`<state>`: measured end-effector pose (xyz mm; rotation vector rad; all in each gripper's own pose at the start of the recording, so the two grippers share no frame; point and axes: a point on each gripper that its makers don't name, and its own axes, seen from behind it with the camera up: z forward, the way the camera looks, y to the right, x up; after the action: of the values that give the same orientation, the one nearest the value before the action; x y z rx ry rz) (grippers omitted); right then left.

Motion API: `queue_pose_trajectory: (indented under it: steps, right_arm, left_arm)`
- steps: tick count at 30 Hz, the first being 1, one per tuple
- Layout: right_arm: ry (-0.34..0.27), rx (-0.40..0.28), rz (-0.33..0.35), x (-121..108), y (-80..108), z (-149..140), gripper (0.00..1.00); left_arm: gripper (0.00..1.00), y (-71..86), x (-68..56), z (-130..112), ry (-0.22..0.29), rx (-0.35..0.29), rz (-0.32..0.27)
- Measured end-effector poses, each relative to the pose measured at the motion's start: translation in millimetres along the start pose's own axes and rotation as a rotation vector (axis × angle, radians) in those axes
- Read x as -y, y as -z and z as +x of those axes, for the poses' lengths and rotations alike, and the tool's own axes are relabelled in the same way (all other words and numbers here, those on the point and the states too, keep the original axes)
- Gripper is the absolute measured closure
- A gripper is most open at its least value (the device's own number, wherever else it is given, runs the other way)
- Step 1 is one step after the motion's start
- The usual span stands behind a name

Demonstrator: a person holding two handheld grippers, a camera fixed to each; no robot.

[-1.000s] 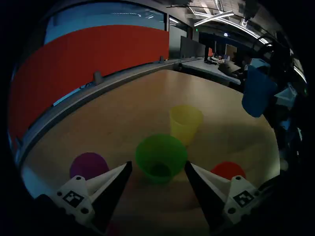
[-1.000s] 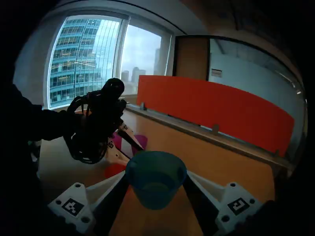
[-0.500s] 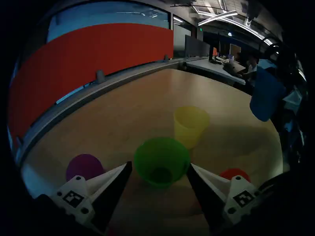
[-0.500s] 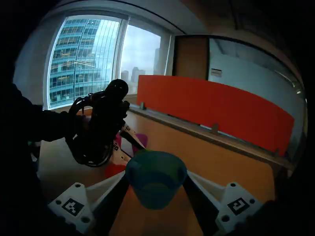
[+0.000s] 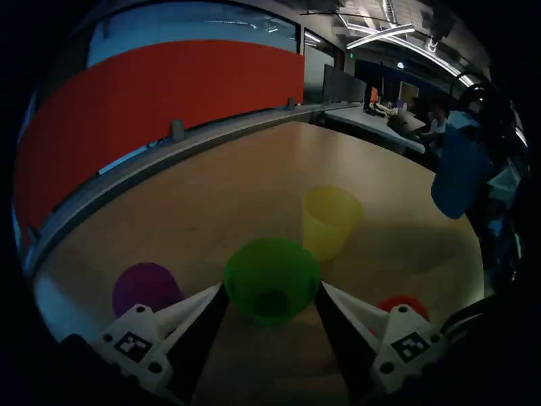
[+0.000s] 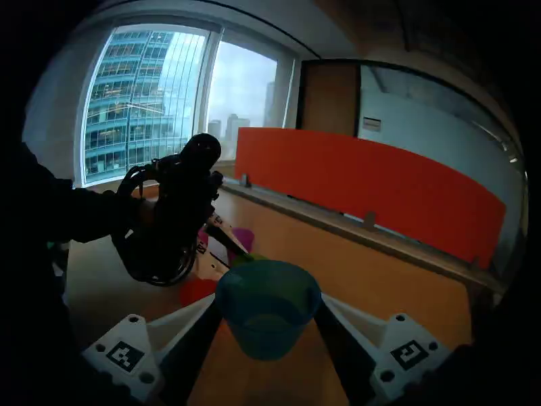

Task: Pour water

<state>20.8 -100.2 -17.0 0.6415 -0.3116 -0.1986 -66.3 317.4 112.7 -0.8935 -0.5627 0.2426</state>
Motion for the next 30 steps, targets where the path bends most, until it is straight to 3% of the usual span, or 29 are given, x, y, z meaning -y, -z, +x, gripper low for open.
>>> queue_pose_trajectory:
  steps: [14,30]
  right_arm:
    - [0.006,-0.006,-0.002,1,2.0,4,0.09]
    - [0.01,-0.03,-0.003,9,8.9,17,0.09]
  left_arm:
    - [0.14,18.3,3.2,9,0.009,-0.044,0.009]
    - [0.14,70.9,2.5,42,-0.008,-0.172,0.056]
